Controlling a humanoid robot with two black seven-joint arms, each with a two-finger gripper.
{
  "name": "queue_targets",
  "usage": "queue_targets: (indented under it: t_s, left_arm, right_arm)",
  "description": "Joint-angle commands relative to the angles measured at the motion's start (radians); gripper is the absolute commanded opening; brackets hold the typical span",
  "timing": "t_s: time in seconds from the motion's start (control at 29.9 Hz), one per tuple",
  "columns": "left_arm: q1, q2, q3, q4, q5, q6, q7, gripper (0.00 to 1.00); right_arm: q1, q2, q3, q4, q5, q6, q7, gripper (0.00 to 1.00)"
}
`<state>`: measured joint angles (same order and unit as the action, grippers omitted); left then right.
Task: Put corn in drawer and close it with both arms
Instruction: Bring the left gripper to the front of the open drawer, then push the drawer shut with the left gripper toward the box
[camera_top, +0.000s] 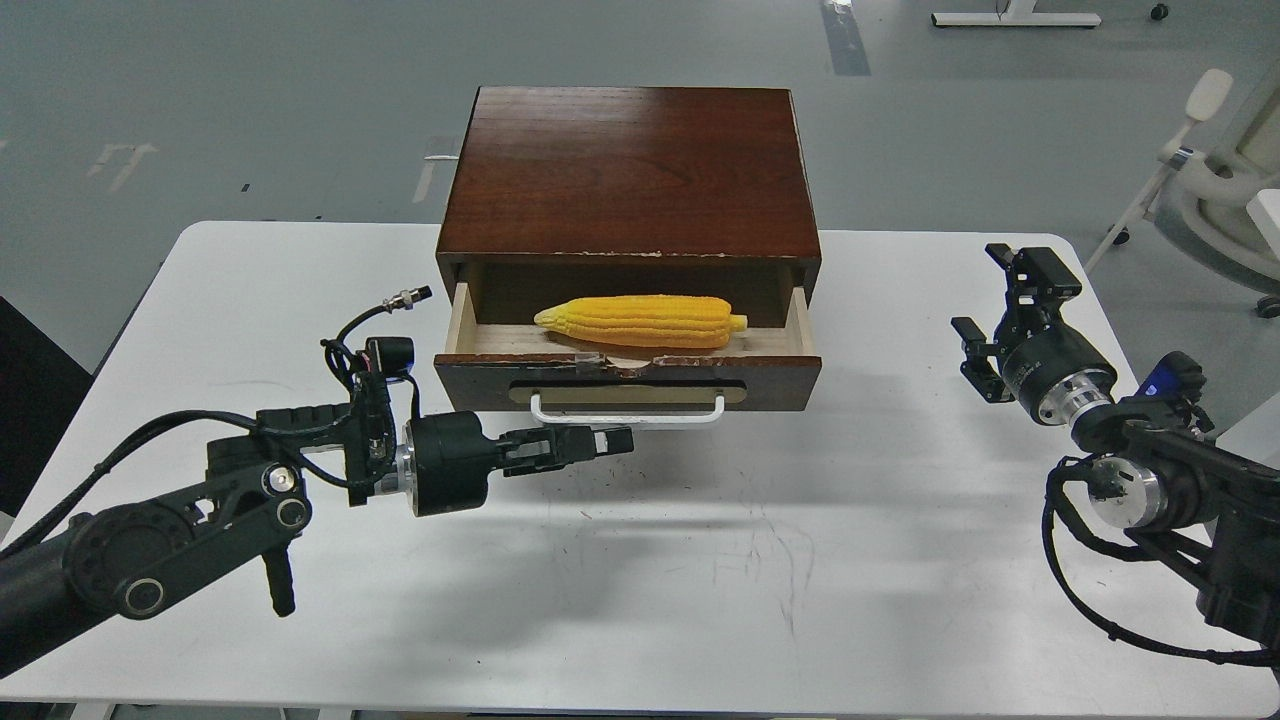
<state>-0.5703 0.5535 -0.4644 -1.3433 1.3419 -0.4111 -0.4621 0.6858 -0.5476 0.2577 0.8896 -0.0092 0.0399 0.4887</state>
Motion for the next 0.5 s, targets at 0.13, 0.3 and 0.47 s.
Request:
queue_targets:
  t_s: [0.13, 0.3, 0.47]
  left_arm:
    - [-0.008, -0.007, -0.002, 0.018, -0.004, -0.003, 0.0, 0.0]
    - [-0.013, -0.035, -0.003, 0.058, -0.02, 0.0, 0.007, 0.0]
    - [-0.013, -0.044, -0.025, 0.084, -0.021, -0.002, 0.007, 0.0]
  right_arm:
    - [0.0, 0.0, 0.0, 0.0, 0.0, -0.002, 0.0, 0.96]
    - [0.0, 0.0, 0.0, 0.0, 0.0, 0.0, 0.0, 0.96]
    - [-0.012, 0.0, 0.0, 0.0, 0.0, 0.0, 0.0, 0.96]
